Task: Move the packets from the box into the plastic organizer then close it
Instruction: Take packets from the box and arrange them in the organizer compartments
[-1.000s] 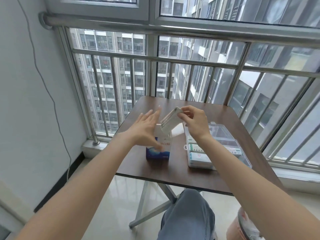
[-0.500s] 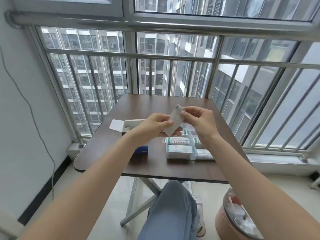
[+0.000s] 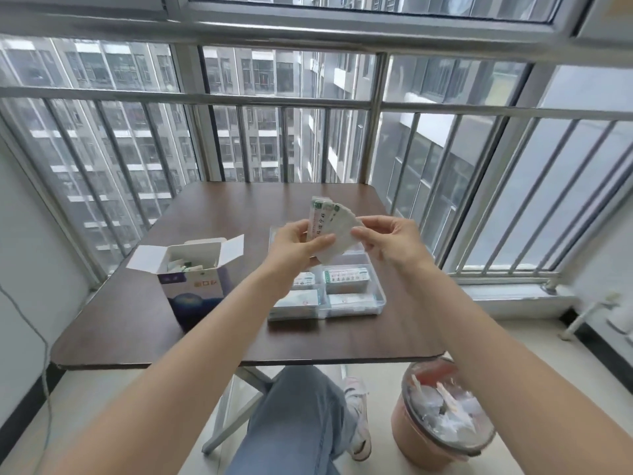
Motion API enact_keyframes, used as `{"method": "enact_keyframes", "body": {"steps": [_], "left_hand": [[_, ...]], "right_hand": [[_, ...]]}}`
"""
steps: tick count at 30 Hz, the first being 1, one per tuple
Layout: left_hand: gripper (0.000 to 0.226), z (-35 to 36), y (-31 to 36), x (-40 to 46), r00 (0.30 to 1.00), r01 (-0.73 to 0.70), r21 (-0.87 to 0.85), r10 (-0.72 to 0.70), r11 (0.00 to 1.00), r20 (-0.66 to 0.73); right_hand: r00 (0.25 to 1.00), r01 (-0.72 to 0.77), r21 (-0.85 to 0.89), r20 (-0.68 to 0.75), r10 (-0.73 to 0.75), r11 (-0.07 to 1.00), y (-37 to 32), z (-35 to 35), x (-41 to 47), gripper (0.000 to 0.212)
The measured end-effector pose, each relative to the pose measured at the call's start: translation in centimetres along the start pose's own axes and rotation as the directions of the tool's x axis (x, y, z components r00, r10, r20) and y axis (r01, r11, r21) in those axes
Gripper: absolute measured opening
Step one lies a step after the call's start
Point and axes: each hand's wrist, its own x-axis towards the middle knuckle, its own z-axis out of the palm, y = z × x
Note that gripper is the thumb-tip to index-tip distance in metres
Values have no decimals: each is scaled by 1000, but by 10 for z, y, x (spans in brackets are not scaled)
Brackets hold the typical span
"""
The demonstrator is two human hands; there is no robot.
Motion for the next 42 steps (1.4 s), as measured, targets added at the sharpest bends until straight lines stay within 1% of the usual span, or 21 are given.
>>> {"method": "enact_keyframes", "body": {"steps": [4, 6, 8, 11, 13, 16, 19, 21, 24, 25, 27, 29, 30, 31, 32, 34, 36, 38, 39, 42], "left_hand": [[20, 9, -6, 14, 999, 3, 17, -2, 1000, -37], [22, 13, -6, 23, 999, 15, 20, -14, 1000, -42], [24, 16, -7, 29, 999, 30, -15, -30, 999, -34], [25, 19, -12, 35, 998, 48, -36, -50, 998, -45], [25, 19, -16, 38, 996, 68, -32, -69, 997, -50], [23, 17, -19, 41, 994, 105, -52, -105, 993, -14], [18, 14, -21, 42, 991, 135, -76, -134, 988, 16], [20, 10, -21, 43, 986, 164, -92, -165, 982, -2], [25, 3, -22, 46, 977, 210, -101, -214, 972, -22], [24, 2, -22, 47, 974, 224, -90, -226, 970, -19], [24, 1, -22, 48, 969, 242, -95, -246, 966, -31], [25, 1, -21, 52, 965, 245, -145, -256, 959, -62], [25, 2, -21, 55, 966, 235, -164, -250, 958, -72], [25, 4, -20, 57, 968, 221, -169, -238, 961, -85], [25, 5, -20, 59, 970, 205, -163, -223, 965, -99], [24, 8, -19, 62, 973, 173, -146, -192, 974, -127], [20, 9, -19, 64, 977, 141, -134, -160, 981, -142], [18, 10, -18, 64, 979, 121, -120, -138, 985, -151], [18, 10, -18, 65, 978, 118, -117, -136, 986, -159], [18, 8, -19, 69, 971, 120, -89, -135, 989, -196]], "right_hand": [[999, -38, -8, -24, 38, 999, 8, -7, 9, 12], [996, -65, 35, -54, 67, 997, 13, -10, 13, 7], [992, -94, 89, -71, 101, 992, 17, -12, 16, 7], [990, -129, 160, -34, 136, 979, 23, -14, 20, 12], [989, -144, 171, -6, 147, 975, 26, -16, 23, 13], [986, -163, 152, 12, 163, 975, 30, -17, 29, 10], [984, -179, 184, 38, 174, 967, 34, -16, 31, 9], [985, -175, 269, 52, 167, 947, 37, -14, 32, 9], [986, -158, 455, 32, 161, 876, 44, -15, 39, 11], [985, -164, 497, 38, 167, 852, 44, -15, 41, 10], [981, -191, 524, 84, 172, 830, 45, -15, 44, 3], [975, -221, 506, 108, 193, 834, 46, -13, 47, 20], [975, -222, 480, 97, 201, 848, 46, -14, 49, 24], [977, -215, 442, 89, 196, 871, 46, -14, 50, 23], [980, -199, 379, 83, 181, 904, 47, -15, 52, 16], [984, -173, 216, 85, 158, 961, 45, -16, 55, 4], [985, -156, 87, 88, 148, 984, 45, -18, 59, 15], [985, -154, 47, 83, 150, 987, 44, -19, 62, 25], [984, -155, 38, 89, 151, 987, 44, -19, 64, 27], [981, -165, -24, 100, 167, 986, 42, -18, 69, 20]]}}
